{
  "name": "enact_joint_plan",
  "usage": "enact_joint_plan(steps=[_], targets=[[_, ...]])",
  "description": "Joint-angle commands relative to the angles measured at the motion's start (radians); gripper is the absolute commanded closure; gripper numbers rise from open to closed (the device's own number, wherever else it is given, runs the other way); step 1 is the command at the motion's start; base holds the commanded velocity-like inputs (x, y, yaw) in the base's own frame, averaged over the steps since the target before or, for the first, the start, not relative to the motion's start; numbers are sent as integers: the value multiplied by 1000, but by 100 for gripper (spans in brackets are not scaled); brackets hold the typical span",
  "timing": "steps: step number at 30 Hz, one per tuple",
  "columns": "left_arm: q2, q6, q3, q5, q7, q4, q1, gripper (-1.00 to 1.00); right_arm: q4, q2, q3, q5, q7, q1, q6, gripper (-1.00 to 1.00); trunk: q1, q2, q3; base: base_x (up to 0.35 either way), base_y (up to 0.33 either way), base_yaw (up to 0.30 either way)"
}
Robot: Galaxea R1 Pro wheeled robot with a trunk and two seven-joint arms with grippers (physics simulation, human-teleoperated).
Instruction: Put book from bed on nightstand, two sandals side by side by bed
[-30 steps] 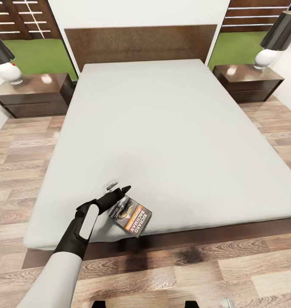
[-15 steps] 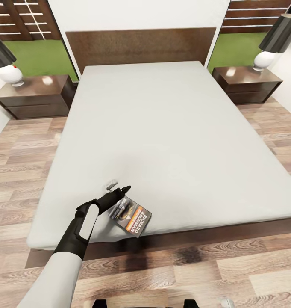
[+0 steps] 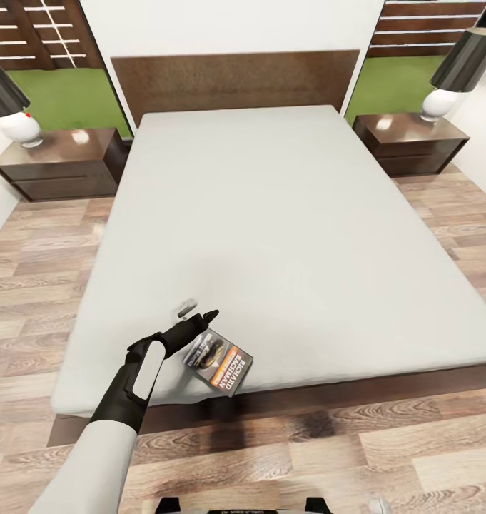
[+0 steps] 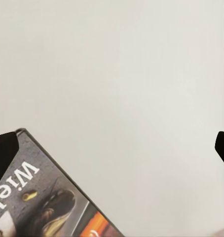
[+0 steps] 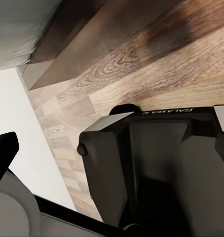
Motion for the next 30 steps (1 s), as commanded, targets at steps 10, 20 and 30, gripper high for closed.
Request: enact_joint_plan(steps=[10, 20, 30], targets=[[-1, 8, 5, 4, -3, -1, 0, -100, 1, 0, -3, 0, 3, 0, -1, -100, -38, 70, 31, 0, 0, 0], [-4, 12, -5, 50, -3, -7, 0, -100, 1, 0, -3, 0, 2, 0, -2, -100, -61, 112, 50, 0, 0, 0], [3, 231, -62, 61, -2, -75, 0, -100, 1, 0, -3, 0, 2, 0, -2, -100, -100, 182, 81, 0, 0, 0]])
